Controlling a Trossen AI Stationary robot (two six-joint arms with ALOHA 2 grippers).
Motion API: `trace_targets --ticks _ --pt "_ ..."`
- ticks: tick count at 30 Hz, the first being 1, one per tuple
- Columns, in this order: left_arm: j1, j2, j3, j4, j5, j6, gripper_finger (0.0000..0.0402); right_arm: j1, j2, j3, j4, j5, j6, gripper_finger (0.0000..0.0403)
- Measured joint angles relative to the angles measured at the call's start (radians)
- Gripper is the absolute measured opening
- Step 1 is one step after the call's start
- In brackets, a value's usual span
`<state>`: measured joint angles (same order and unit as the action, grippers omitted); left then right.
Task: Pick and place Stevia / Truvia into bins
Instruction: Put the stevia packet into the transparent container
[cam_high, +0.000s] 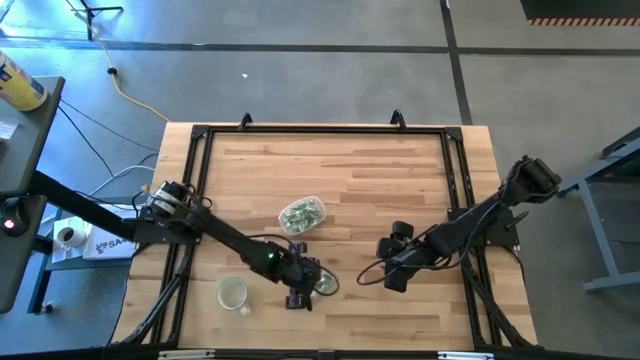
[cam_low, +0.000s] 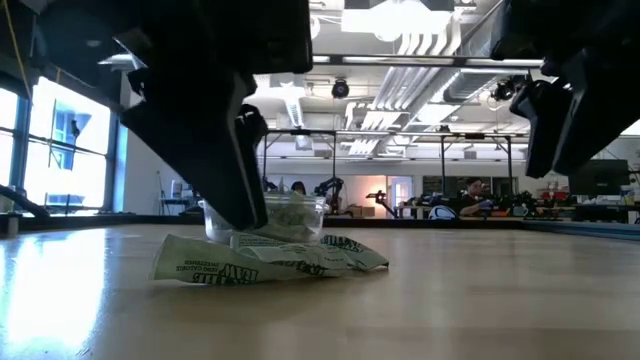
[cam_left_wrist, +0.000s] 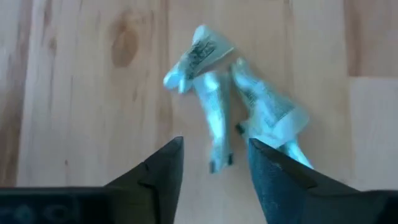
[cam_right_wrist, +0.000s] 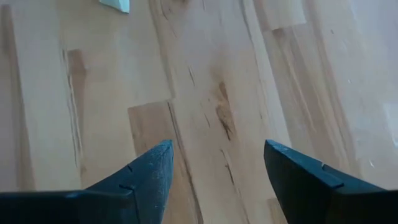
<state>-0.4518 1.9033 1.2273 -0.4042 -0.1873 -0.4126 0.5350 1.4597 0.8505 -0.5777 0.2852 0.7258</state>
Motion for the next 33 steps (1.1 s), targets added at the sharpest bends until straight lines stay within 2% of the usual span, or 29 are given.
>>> trace_targets --ticks 6,10,13,17,19,23,25,29,33 --pt "0.010 0.010 0.000 0.006 0.010 0.038 0.0150 -0.011 0.000 0.000 0.003 0.010 0.000 0.0239" --pt "0.006 0.043 0.002 0.031 0.074 0.043 0.0116 -0.019 0.000 0.000 0.001 0.020 0.000 0.0242" --pt "-0.003 0.061 0.001 0.043 0.095 0.040 0.0107 -0.025 0.000 0.000 0.000 0.019 -0.001 0.0243" --pt "-0.008 0.065 0.003 0.028 0.078 0.038 0.0104 -0.033 0.000 0.000 -0.003 0.016 -0.007 0.0243" --pt "-0.006 0.063 0.010 -0.002 0.063 0.019 0.0089 -0.038 0.000 0.000 -0.005 0.016 -0.008 0.0243" --pt "0.001 0.064 0.104 -0.218 0.030 0.018 0.0029 -0.056 0.000 0.000 -0.009 0.015 -0.008 0.0243" --pt "0.013 0.064 0.187 -0.343 0.000 0.014 0.0030 -0.067 0.000 0.000 -0.016 0.012 -0.011 0.0243" --pt "0.035 0.063 0.345 -0.603 -0.129 0.019 0.0037 -0.089 0.000 0.000 -0.017 -0.002 -0.029 0.0243" --pt "0.134 0.042 0.385 -0.771 -0.195 0.064 0.0033 -0.112 0.000 0.000 -0.017 0.000 -0.049 0.0243"
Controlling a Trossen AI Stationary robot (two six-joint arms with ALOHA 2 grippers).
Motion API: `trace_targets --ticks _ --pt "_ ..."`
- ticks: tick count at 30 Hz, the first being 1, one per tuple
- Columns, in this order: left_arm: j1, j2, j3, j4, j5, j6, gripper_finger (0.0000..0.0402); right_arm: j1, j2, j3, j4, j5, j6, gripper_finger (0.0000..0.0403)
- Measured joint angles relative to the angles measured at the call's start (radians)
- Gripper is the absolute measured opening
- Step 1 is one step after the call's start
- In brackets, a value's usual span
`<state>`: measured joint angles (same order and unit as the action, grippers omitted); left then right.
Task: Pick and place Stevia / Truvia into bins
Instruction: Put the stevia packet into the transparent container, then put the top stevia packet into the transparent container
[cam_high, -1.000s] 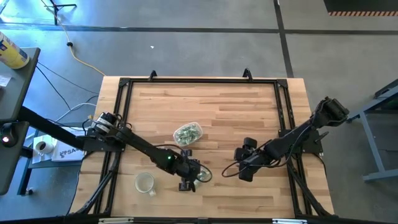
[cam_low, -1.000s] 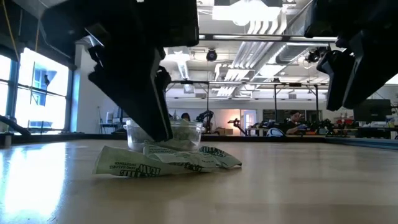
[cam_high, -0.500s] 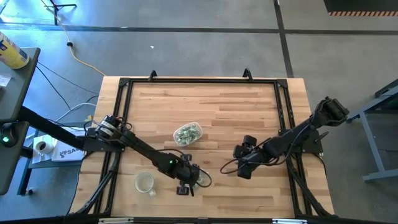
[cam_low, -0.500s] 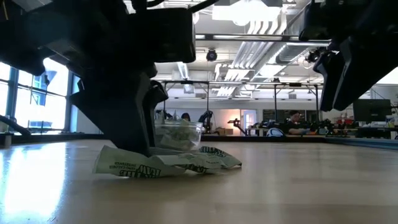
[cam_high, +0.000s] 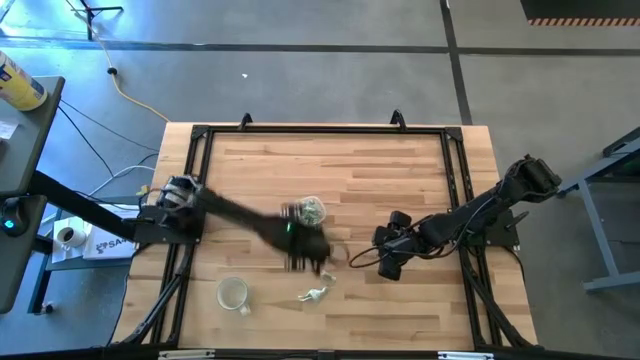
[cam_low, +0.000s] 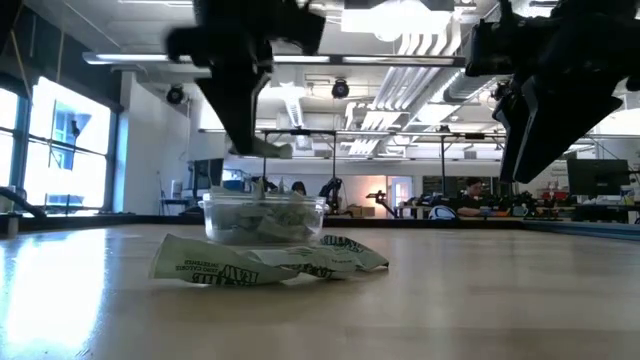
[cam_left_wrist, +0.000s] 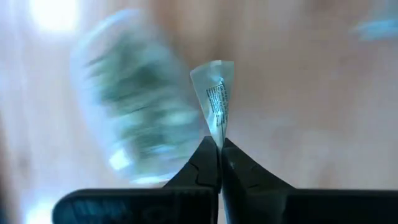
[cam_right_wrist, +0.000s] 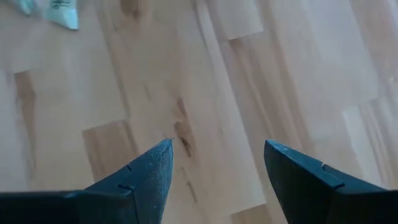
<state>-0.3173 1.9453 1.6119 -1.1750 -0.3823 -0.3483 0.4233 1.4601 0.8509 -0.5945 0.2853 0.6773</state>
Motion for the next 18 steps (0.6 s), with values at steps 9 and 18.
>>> trace_targets --ticks 9,18 --pt "0.299 -0.258 -0.283 0.372 0.250 0.090 0.0034 -0.026 0.000 0.000 -0.009 -0.001 -0.028 0.0243" --pt "0.356 -0.275 -0.511 0.523 0.301 -0.113 0.0185 -0.024 0.000 0.000 -0.010 0.001 -0.041 0.0243"
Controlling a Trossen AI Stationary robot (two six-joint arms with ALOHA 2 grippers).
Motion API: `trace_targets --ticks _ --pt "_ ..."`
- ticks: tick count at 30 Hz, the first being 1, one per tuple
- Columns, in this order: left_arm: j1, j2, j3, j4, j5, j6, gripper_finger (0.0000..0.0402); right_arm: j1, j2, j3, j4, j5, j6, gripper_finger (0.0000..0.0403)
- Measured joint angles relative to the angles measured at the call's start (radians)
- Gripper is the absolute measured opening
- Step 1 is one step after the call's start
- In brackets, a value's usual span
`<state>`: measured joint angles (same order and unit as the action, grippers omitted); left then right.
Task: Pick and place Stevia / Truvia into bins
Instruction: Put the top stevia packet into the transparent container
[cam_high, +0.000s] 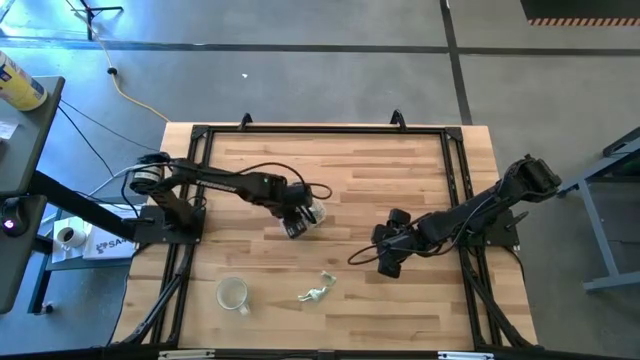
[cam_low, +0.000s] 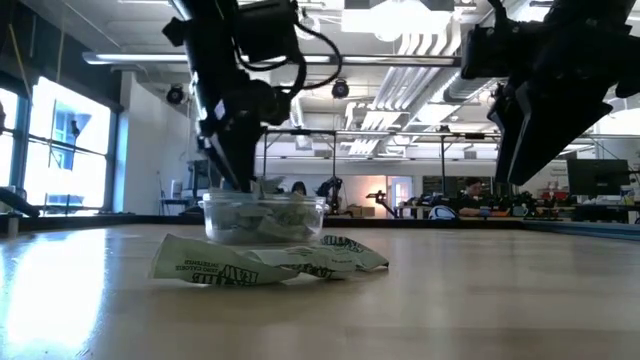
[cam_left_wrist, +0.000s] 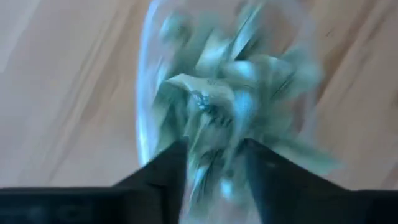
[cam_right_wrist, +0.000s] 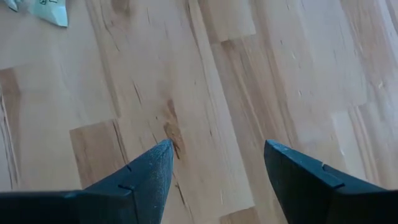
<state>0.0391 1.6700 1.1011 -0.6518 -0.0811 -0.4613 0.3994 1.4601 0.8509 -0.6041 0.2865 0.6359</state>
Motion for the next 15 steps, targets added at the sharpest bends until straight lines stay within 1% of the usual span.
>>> trace_targets --ticks 4,7,11,13,15 --pt "-0.019 -0.026 0.068 -0.181 0.021 -0.127 0.0260 0.000 0.000 0.000 0.018 -0.007 -0.047 0.0243" --pt "-0.098 -0.082 0.109 -0.221 -0.003 -0.169 0.0292 0.000 0.001 0.000 0.101 -0.052 -0.158 0.0243" --pt "-0.229 -0.157 0.153 -0.174 -0.062 -0.217 0.0303 -0.018 0.031 0.000 0.285 -0.132 -0.310 0.0243" --pt "-0.292 -0.187 0.165 -0.141 -0.071 -0.259 0.0300 -0.042 0.072 0.001 0.394 -0.178 -0.326 0.0243" --pt "-0.359 -0.213 0.165 -0.121 -0.117 -0.334 0.0292 -0.067 0.134 0.001 0.509 -0.227 -0.287 0.0243"
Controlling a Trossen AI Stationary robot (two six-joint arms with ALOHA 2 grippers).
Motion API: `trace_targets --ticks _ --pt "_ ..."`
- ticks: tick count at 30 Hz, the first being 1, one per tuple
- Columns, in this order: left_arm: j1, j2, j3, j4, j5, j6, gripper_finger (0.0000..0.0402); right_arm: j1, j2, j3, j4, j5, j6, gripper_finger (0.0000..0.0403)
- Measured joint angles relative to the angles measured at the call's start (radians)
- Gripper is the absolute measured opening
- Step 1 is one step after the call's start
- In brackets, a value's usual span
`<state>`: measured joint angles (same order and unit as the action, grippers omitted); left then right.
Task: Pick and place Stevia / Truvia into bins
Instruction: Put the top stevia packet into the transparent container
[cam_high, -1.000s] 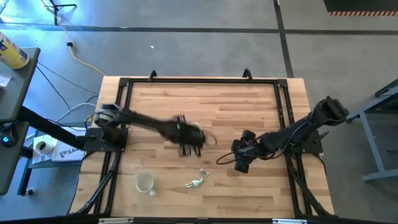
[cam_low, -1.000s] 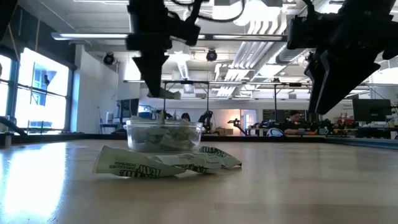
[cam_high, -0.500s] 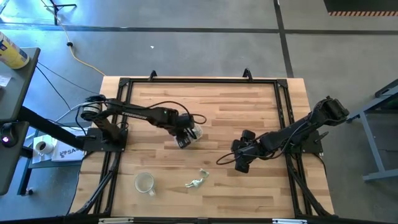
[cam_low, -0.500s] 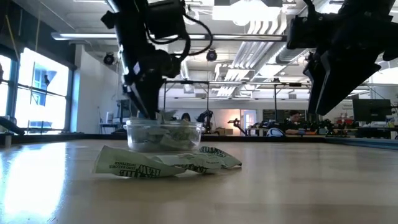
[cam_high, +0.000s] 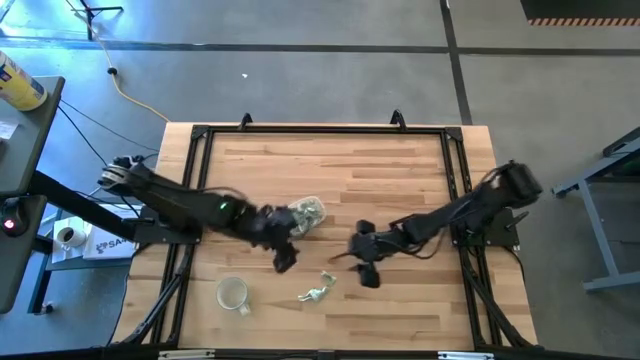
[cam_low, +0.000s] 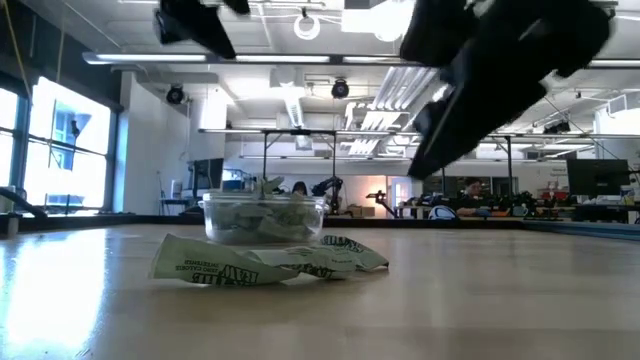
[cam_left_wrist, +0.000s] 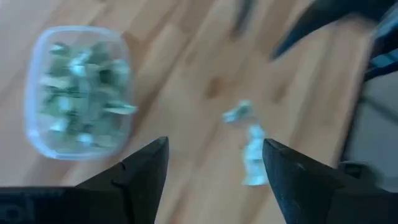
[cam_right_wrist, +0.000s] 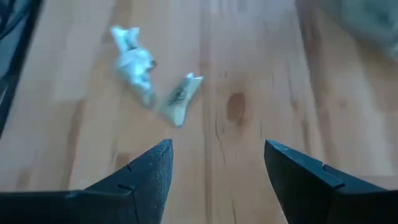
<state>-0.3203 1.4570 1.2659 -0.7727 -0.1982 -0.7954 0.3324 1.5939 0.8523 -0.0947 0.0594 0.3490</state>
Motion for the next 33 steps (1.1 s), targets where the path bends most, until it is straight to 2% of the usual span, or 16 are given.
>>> trace_targets --ticks 3,7,14,16,21,24,27,28,33 --pt "-0.099 -0.022 0.000 0.020 -0.098 -0.105 0.0278 -0.018 0.119 0.039 0.071 -0.019 0.101 0.0241" --pt "-0.208 -0.024 0.000 0.012 -0.186 -0.231 0.0259 0.027 0.269 0.171 0.083 0.022 0.122 0.0224" --pt "-0.336 -0.019 -0.001 0.009 -0.297 -0.355 0.0236 0.108 0.428 0.390 -0.122 0.190 0.155 0.0189" --pt "-0.359 -0.019 -0.001 0.006 -0.328 -0.376 0.0232 0.116 0.454 0.411 -0.143 0.222 0.174 0.0180" --pt "-0.395 -0.019 -0.001 0.004 -0.347 -0.406 0.0225 0.084 0.489 0.433 -0.140 0.203 0.240 0.0149" --pt "-0.403 -0.019 -0.001 0.002 -0.347 -0.406 0.0225 0.042 0.490 0.425 -0.139 0.165 0.252 0.0102" --pt "-0.403 -0.019 -0.001 -0.011 -0.347 -0.407 0.0224 -0.004 0.484 0.432 -0.146 0.151 0.178 0.0029" --pt "-0.403 -0.019 -0.001 -0.017 -0.347 -0.407 0.0223 -0.021 0.480 0.442 -0.157 0.151 0.143 0.0016" --pt "-0.403 -0.008 -0.001 -0.067 -0.347 -0.416 0.0218 -0.113 0.463 0.570 -0.242 0.193 -0.012 0.0027"
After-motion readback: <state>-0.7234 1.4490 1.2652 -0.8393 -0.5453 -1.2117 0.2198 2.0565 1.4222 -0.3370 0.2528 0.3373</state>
